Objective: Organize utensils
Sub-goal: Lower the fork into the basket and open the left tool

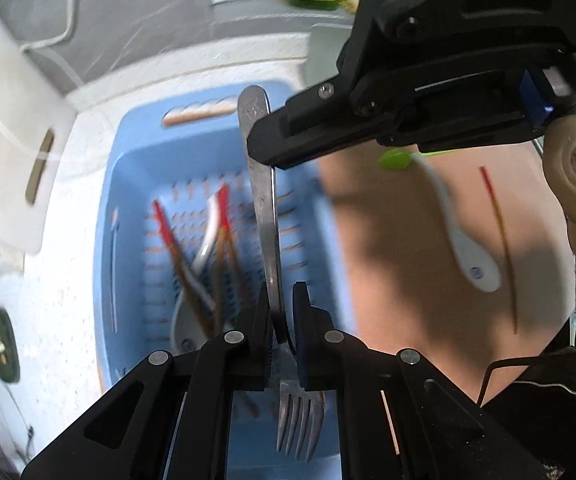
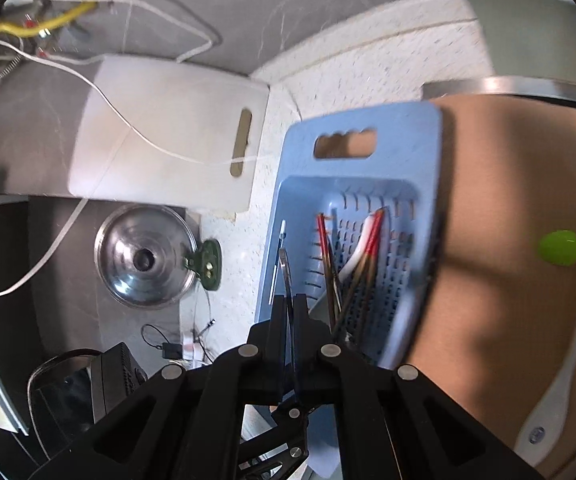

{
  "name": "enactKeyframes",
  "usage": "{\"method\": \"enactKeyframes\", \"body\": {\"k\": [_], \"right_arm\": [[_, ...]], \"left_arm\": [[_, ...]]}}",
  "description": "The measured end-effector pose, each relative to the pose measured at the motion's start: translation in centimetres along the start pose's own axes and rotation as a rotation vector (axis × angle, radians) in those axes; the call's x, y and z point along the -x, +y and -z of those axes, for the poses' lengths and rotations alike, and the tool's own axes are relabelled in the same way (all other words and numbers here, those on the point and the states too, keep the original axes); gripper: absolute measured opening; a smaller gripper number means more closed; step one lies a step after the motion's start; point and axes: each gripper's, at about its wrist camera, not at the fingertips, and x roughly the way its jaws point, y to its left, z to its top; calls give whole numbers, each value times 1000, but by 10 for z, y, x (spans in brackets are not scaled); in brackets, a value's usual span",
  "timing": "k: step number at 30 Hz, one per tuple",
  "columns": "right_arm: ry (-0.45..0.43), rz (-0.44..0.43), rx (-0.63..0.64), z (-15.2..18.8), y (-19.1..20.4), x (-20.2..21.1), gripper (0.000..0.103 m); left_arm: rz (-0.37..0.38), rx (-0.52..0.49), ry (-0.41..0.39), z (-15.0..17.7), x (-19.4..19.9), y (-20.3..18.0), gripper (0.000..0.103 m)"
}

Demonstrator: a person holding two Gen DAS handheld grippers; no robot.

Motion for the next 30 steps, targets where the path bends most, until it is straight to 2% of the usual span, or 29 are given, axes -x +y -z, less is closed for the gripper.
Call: {"method": "enactKeyframes", "body": {"k": [8, 17, 20, 23, 30], "right_arm": [[78, 97, -8, -3, -9, -57, 3], [89, 199, 38, -5, -5, -85, 3], [92, 211, 44, -6, -3, -91, 3], [102, 210, 46, -6, -2, -95, 3], [101, 192, 47, -6, -3, -92, 6]], "left_arm": [[-5, 46, 48, 14, -29, 20, 8], [-19, 82, 56, 16, -45, 29, 8], [-22, 96, 63, 19, -47, 33, 8], [-20, 105, 57, 21, -45, 35, 17], [-27, 122, 43, 33, -33, 42, 17]]}}
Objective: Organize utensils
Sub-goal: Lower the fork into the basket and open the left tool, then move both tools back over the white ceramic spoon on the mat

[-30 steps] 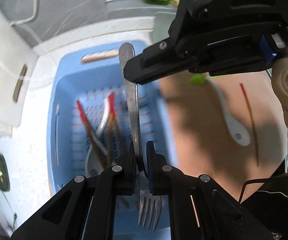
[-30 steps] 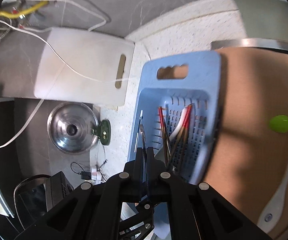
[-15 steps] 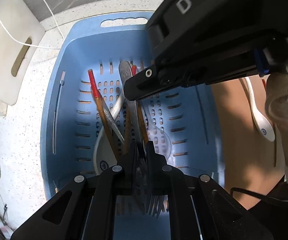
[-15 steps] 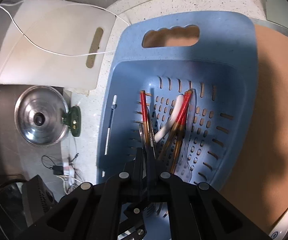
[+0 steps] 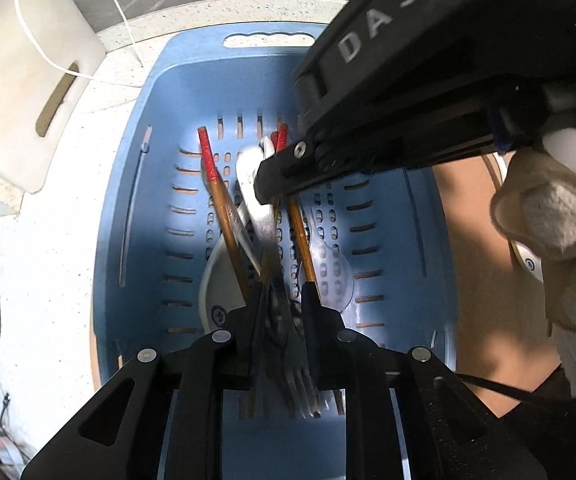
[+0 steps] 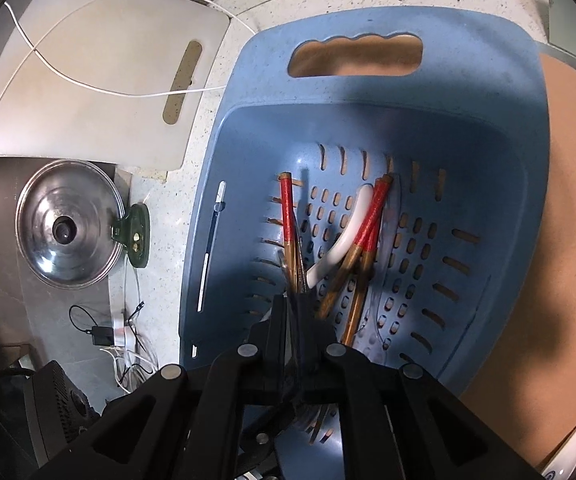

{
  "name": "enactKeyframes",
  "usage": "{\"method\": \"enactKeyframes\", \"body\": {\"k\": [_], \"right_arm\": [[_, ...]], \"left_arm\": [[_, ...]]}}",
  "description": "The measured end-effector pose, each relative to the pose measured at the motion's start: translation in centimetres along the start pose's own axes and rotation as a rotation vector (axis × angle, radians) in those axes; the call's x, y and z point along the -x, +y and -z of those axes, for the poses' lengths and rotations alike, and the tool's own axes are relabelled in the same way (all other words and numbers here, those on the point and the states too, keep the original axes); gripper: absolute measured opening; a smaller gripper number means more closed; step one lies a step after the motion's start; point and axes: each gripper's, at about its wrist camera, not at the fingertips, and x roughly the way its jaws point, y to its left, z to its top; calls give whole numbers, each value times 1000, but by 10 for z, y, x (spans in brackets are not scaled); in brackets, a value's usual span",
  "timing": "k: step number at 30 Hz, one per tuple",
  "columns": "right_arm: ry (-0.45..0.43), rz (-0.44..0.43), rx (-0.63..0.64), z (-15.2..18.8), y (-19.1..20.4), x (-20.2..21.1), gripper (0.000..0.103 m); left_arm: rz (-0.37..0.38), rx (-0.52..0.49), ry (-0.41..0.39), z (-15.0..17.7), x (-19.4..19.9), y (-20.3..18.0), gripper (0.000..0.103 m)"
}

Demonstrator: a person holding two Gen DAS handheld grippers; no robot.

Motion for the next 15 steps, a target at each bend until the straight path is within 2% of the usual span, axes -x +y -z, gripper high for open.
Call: {"method": "enactKeyframes", "body": {"k": [7, 10, 15], "right_arm": [[-30, -4, 42, 5, -2, 29, 8], [-50, -18, 79, 13, -6, 52, 17], [-119, -17, 161, 34, -26, 110, 23]], "left_arm": [[-15, 31, -31, 1, 14, 0, 17], [-27, 48, -58, 1, 27, -1, 17], [-52, 36, -123, 4, 55, -25, 17]]}}
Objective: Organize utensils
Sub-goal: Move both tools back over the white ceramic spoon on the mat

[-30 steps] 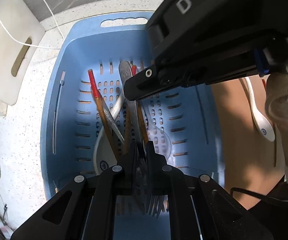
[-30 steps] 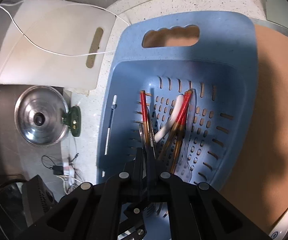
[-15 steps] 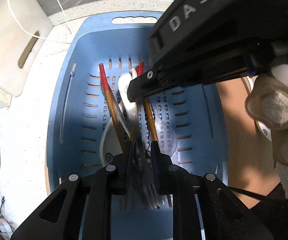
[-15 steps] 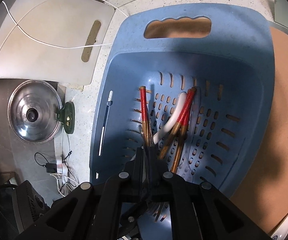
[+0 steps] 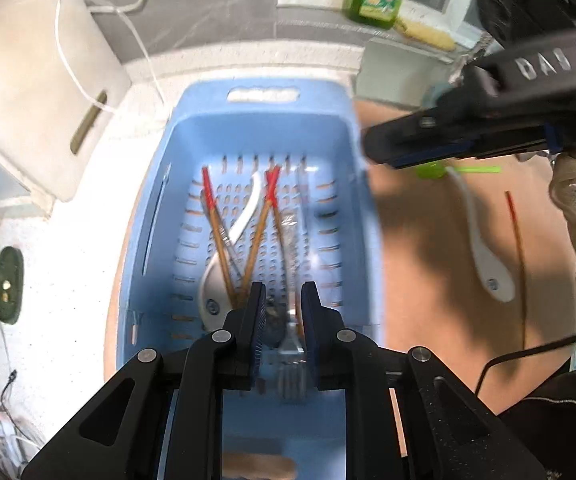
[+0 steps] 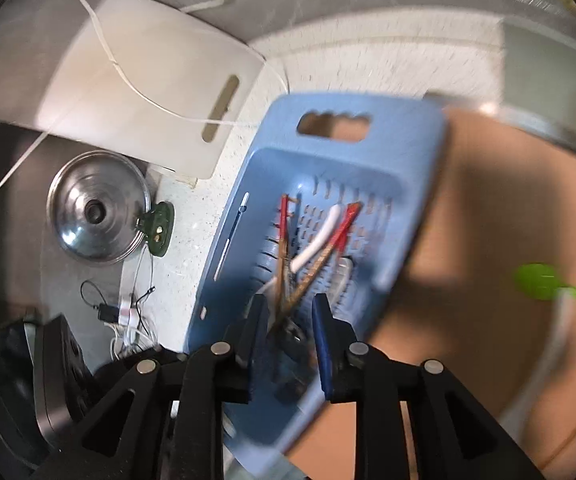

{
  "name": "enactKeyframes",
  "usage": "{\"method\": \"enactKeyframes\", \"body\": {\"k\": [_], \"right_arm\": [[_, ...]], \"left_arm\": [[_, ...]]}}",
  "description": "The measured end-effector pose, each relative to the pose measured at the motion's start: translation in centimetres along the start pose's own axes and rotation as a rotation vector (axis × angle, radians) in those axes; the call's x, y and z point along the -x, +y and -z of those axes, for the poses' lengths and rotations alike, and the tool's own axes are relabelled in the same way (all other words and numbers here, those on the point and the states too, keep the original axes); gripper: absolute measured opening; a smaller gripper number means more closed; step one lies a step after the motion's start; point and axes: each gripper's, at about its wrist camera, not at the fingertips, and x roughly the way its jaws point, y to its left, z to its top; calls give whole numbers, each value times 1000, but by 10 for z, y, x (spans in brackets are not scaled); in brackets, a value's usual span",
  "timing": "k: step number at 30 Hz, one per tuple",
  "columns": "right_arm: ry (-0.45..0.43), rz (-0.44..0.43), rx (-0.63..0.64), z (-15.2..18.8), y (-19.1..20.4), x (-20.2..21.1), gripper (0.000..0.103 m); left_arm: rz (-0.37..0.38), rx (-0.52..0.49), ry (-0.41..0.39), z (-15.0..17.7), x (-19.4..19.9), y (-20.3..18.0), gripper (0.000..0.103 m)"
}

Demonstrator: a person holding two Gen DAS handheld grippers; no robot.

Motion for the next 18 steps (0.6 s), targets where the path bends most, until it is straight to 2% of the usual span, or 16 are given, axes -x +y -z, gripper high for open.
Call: {"method": "enactKeyframes", "body": {"k": [4, 6, 9, 13, 15, 18], "right_arm": [[-100, 30, 44, 21, -29, 59, 31], [-154, 70, 68, 38, -51, 90, 33], [-209, 106, 39, 61, -85, 122, 33], [-248, 124, -19, 85, -120, 148, 33], [-286, 168, -40, 99, -136, 160, 34], [-308, 210, -70, 112, -151, 165, 41]], "left_arm": [[-9, -22, -44, -2, 17, -37, 17], [5, -25, -60, -3, 20, -55, 17], [41, -18, -64, -6, 18, -78, 17], [76, -49, -45, -10, 5, -113, 17], [114, -62, -31, -12, -1, -132, 17], [147, -89, -17, -16, -13, -151, 18]]}}
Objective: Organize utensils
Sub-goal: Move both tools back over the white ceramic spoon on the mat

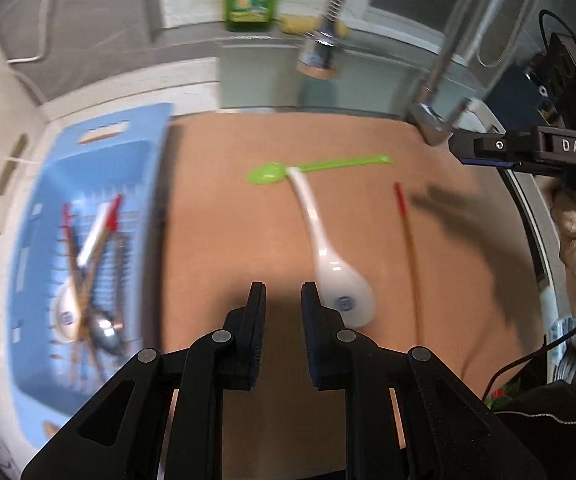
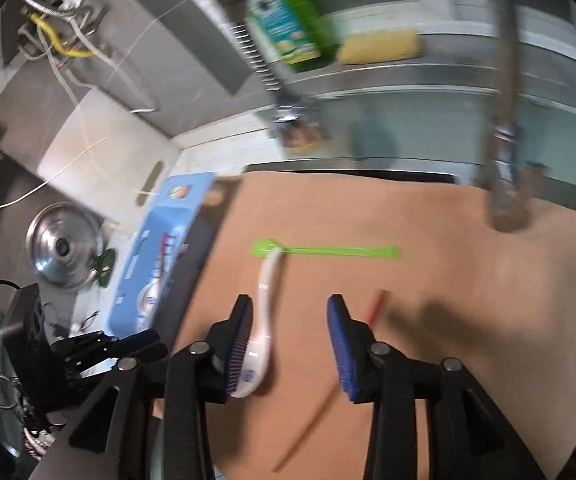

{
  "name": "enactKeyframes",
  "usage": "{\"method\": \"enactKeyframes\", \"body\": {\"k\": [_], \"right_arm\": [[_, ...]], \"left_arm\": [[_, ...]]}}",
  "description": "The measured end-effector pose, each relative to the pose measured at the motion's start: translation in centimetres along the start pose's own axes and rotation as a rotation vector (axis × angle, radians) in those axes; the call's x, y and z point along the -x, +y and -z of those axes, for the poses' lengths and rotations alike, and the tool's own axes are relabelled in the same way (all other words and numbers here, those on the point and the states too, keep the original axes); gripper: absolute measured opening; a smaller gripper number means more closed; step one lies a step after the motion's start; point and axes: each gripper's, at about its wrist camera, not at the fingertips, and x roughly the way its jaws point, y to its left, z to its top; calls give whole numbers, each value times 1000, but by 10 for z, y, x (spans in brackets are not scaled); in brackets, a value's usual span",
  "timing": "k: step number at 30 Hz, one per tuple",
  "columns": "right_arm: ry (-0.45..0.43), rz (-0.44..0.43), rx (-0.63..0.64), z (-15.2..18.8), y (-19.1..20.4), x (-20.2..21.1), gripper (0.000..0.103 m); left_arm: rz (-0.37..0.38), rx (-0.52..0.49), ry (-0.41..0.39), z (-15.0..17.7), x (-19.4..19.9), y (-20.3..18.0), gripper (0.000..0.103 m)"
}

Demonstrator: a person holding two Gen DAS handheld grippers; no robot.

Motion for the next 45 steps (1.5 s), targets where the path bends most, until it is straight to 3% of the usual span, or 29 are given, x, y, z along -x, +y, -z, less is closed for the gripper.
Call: {"method": "enactKeyframes", "body": {"k": [3, 7, 9, 11, 15, 21, 30, 38, 45], "right_arm": [[-3, 27, -57, 10, -14, -1, 48], [32, 15, -126, 15, -19, -11, 48], [35, 12, -122, 12, -12, -16, 48], [41, 6, -121, 10, -7, -22, 48], [74, 1, -114, 7, 4, -41, 48], [133, 10, -65, 1, 15, -68, 48], [200, 1, 49, -10, 35, -90, 48], [227, -14, 71, -12, 42, -105, 48], [246, -28, 53, -16, 41, -117, 48]], "left_arm": [[1, -35, 25, -6, -20, -10, 33], [49, -39, 41, -2, -32, -18, 34], [79, -24, 45, 1, -34, -18, 41], [99, -32, 51, 5, -34, -21, 41], [67, -74, 61, 13, -36, -26, 42], [4, -30, 21, 15, -26, -29, 50], [-67, 43, -31, 20, -14, -34, 50], [-75, 75, -25, 23, -13, -29, 50], [-12, 119, -7, 28, -19, -28, 57]]}}
